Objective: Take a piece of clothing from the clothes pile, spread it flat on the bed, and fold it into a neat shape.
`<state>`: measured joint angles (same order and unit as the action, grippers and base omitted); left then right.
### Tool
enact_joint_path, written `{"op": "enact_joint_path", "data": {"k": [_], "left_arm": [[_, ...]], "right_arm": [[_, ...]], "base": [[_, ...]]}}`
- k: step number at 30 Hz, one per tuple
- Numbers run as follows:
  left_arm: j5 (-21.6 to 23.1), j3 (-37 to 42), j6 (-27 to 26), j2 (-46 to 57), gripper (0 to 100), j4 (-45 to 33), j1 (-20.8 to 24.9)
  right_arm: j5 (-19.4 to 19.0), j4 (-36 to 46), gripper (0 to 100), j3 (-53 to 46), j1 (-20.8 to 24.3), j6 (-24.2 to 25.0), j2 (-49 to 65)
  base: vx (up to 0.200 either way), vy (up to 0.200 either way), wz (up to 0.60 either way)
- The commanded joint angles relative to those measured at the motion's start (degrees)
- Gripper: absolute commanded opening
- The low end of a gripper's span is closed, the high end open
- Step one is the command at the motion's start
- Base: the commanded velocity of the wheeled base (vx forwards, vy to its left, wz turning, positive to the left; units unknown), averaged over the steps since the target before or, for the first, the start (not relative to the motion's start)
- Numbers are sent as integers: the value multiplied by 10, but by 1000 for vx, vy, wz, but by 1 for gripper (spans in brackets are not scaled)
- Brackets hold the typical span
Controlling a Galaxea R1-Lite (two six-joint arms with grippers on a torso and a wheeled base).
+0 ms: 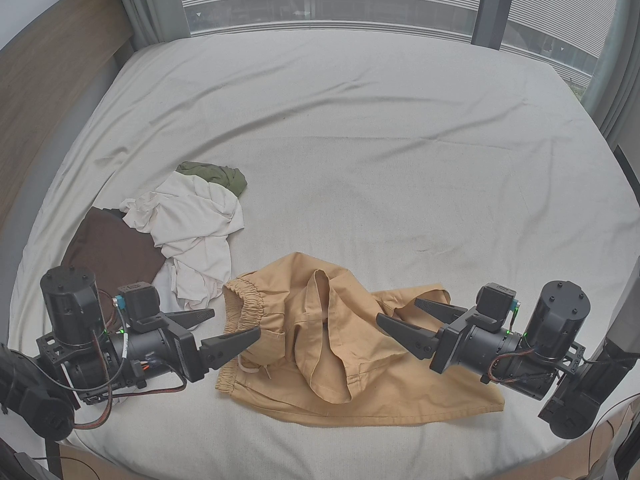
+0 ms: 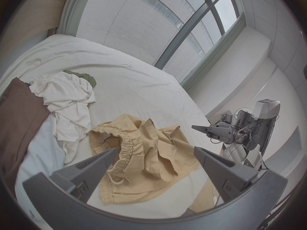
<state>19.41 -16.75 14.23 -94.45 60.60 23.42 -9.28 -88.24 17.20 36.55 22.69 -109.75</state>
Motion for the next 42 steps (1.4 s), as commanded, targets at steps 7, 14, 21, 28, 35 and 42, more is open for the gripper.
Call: {"op": "enact_joint_path", "data": {"k": [7, 14, 21, 28, 35, 42], "left_arm": [[-13, -2, 3, -83, 100, 28, -1], [-18, -28, 1, -114, 100, 29, -3], [-20, -52, 2, -139, 100, 29, 0], [-18, -66, 3, -156, 100, 29, 0], [-17, -85, 5, -189, 100, 53, 2], [-20, -91, 6, -220, 100, 94, 4]], "right_arm": [[0, 0, 100, 1, 0, 0, 2], [0, 0, 100, 0, -1, 0, 2], [0, 1, 100, -1, -1, 0, 9], [0, 1, 100, -2, 0, 0, 9], [-1, 0, 100, -5, 0, 0, 9], [-1, 1, 100, -5, 0, 0, 9]], "base": [[0, 0, 0], [0, 0, 0], [0, 0, 0], [0, 0, 0], [0, 0, 0], [0, 0, 0]]}}
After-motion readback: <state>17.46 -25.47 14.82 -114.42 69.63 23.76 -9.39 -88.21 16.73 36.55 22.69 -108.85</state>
